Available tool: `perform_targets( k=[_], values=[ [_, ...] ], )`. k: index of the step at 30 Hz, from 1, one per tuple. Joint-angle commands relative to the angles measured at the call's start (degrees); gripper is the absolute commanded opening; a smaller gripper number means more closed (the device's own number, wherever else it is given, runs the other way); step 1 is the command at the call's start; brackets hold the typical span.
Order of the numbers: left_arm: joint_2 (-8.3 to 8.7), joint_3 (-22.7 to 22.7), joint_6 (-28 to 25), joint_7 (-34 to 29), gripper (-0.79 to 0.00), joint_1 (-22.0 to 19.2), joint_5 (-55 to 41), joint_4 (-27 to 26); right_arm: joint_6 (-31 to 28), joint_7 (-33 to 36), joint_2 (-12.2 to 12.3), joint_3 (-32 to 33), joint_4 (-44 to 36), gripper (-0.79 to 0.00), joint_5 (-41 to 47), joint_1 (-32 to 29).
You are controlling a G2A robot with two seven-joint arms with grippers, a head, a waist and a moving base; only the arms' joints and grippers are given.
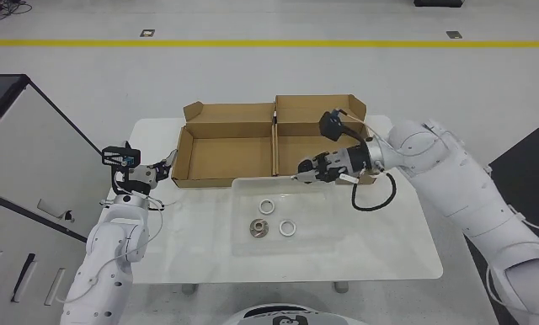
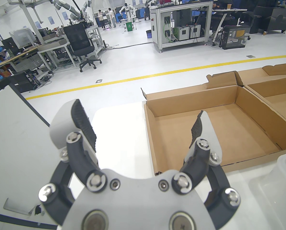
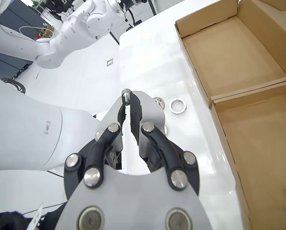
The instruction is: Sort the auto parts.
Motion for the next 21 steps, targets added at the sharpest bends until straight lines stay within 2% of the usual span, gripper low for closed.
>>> perform_targets(
  k=[1,5,7,13,21],
  values=[
    [0.00,0.00,0.00,0.00,0.000,0.00,0.00,0.00,0.01,0.01,-0.02,0.04,-0.03,-0.785,-0.08,-0.03],
    [0.00,0.00,0.00,0.00,0.000,0.00,0.00,0.00,0.01,0.01,-0.02,0.04,-0.03,-0.785,-0.08,-0.03],
    [0.00,0.00,0.00,0.00,0.000,0.00,0.00,0.00,0.28,-2.25,-0.12,0.13,-0.11,-0.785,2.00,-1.15],
    [0.00,0.00,0.00,0.00,0.000,0.00,0.00,0.00,-2.67,-2.68,0.65,3.87,3.54,-0.785,21.68,-4.22],
    [0.00,0.00,0.00,0.00,0.000,0.00,0.00,0.00,-1.86,-1.85,1.17,6.58,-2.91,-0.785,40.38,-4.09]
  ],
)
